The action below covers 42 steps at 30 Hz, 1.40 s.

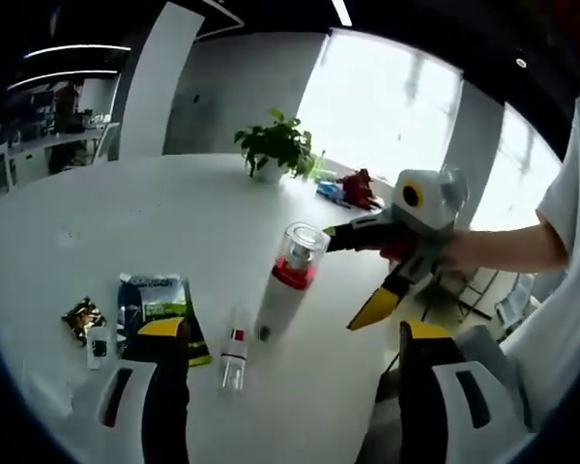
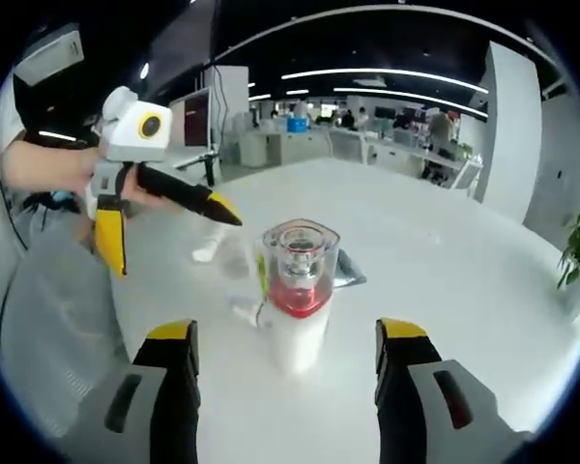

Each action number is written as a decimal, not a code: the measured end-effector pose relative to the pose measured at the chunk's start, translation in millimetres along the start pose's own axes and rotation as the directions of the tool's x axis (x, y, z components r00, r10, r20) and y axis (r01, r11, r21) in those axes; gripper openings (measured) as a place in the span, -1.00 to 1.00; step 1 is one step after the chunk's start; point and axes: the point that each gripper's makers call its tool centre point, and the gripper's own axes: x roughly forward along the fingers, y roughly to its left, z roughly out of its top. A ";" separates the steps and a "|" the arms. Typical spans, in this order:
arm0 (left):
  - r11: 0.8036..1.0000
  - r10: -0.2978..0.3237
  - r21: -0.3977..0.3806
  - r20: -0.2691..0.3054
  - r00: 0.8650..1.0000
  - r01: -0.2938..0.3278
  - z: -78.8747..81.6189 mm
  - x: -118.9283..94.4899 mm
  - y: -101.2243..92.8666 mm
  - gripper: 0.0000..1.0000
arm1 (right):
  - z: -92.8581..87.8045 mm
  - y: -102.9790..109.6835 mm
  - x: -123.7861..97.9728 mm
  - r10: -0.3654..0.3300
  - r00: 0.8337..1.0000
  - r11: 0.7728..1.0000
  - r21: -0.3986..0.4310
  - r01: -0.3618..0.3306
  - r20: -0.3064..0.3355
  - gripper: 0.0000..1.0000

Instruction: Arrange the skincare products in the storage area until every visible bottle or jar stands upright without overlapping.

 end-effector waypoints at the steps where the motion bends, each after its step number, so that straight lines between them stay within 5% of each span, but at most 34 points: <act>1: 1.000 0.011 -0.016 0.009 1.000 -0.011 -2.2 -5.3 0.6 0.72 | -0.8 2.2 -2.2 -0.005 1.000 1.000 0.008 0.005 0.000 0.50; 7: 0.991 0.111 -0.076 0.042 0.993 -0.107 -11.4 -35.7 10.7 0.78 | -2.6 11.5 -11.7 -0.034 0.999 0.999 0.035 0.034 -0.002 0.62; 18: 0.951 0.277 -0.160 0.055 0.959 -0.265 -40.6 -89.0 16.4 0.83 | -0.2 28.3 -20.9 -0.062 0.998 0.997 0.053 0.061 0.012 0.78; 25: 0.927 0.318 -0.234 0.074 0.945 -0.294 -61.3 -116.4 20.4 0.95 | -8.2 34.2 -26.5 -0.077 0.997 0.994 0.073 0.076 -0.002 0.86; 32: 0.914 0.361 -0.223 0.061 0.930 -0.340 -73.1 -137.6 19.0 0.95 | -16.0 39.8 -34.8 -0.090 0.996 0.990 0.104 0.091 -0.014 0.92; 42: 0.869 0.460 -0.237 0.060 0.886 -0.435 -88.6 -177.5 21.4 0.93 | -21.8 48.3 -42.1 -0.090 0.996 0.986 0.141 0.093 -0.026 0.97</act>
